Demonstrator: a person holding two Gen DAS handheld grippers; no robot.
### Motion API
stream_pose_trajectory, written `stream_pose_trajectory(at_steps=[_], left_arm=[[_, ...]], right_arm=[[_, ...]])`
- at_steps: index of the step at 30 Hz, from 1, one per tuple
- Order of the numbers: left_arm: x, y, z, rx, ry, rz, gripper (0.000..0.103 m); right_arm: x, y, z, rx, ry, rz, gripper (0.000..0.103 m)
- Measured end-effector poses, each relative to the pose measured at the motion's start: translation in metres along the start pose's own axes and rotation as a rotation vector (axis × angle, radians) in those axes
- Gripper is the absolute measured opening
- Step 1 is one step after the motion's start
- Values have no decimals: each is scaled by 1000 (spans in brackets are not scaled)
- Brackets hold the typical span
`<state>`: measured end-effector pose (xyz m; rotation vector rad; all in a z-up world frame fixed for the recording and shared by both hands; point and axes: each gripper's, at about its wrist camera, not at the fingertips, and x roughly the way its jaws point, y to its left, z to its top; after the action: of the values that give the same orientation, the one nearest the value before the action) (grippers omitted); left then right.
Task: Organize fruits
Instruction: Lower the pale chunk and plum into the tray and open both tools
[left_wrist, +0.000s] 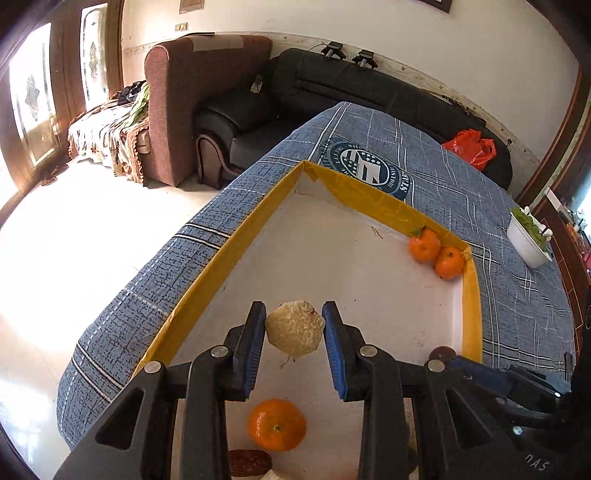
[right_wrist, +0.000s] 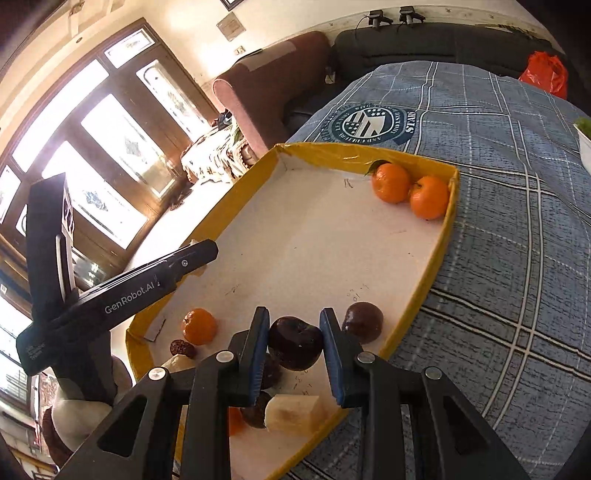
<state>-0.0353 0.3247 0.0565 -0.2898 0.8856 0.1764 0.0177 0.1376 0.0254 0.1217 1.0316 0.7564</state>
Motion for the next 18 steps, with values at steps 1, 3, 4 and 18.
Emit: stream_pose_trajectory(at_steps=[1,3,4,18], left_arm=[[2,1,0,-4,5,-1,30],[5,3,-2,-14,12,2,30],[6,5,-2,-18,15,3,31],[-43,-1,-4,-40,-104,-2,75]], right_arm=[[6,2,0,-8,9,-7,32],[14,5,-1,-22,21,-18,32],[16,6,-2,-29,24,-24,33],[-6,11,-2,-55,-46,-42,49]])
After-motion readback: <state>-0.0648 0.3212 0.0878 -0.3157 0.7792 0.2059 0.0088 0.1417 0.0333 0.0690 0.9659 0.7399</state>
